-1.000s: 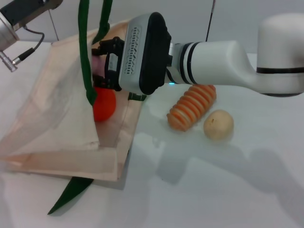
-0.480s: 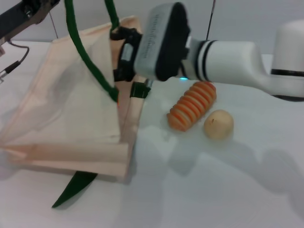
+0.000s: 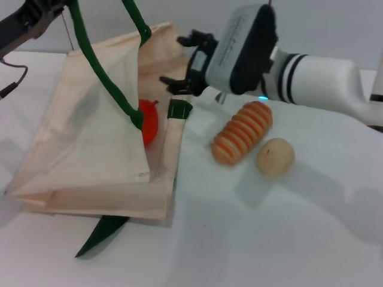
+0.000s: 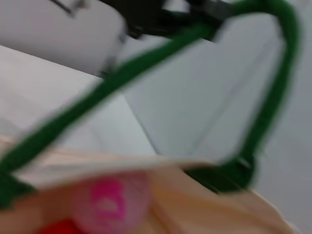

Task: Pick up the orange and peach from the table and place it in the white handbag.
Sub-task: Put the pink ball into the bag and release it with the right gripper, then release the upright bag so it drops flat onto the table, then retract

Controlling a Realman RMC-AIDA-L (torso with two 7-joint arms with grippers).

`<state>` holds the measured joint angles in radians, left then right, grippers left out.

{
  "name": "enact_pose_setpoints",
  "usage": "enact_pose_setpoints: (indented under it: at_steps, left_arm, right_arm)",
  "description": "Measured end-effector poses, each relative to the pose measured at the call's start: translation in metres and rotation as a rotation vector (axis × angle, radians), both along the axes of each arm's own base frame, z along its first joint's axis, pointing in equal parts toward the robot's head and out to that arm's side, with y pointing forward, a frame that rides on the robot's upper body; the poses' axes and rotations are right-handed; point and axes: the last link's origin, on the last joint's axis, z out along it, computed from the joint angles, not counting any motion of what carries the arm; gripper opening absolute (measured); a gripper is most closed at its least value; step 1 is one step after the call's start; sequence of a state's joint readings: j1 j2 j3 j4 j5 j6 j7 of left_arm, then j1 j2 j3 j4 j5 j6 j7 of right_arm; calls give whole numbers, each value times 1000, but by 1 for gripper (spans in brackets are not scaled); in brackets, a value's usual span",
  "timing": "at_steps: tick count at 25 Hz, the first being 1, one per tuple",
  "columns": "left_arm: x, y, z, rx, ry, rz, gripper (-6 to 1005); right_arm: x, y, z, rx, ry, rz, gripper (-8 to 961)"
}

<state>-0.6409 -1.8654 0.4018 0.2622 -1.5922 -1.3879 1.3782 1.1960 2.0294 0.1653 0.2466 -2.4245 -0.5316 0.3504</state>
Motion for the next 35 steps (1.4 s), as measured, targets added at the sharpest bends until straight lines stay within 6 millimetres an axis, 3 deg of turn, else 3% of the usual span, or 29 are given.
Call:
enact_pose_setpoints:
  at_steps: [4, 5, 10, 15, 25, 35]
  left_arm:
    - [-6, -1, -1, 17, 21, 25, 126]
    - [-8, -1, -1, 21, 26, 31, 145]
    - [-20, -1, -5, 48, 62, 88, 241]
    - [-27, 0, -9, 64, 101, 132, 337]
    - [-44, 2, -36, 203, 295, 219, 810]
    - [-58, -8, -54, 386, 470, 300, 838]
  right_arm:
    - [18, 11, 15, 64, 30, -74, 884]
    - [30, 15, 23, 98, 52, -118, 884]
    - [50, 20, 39, 156, 112, -193, 884]
    - [75, 17, 59, 209, 242, -244, 884]
    - [119, -4, 100, 344, 507, -280, 884]
    - [139, -10, 109, 404, 561, -347, 884]
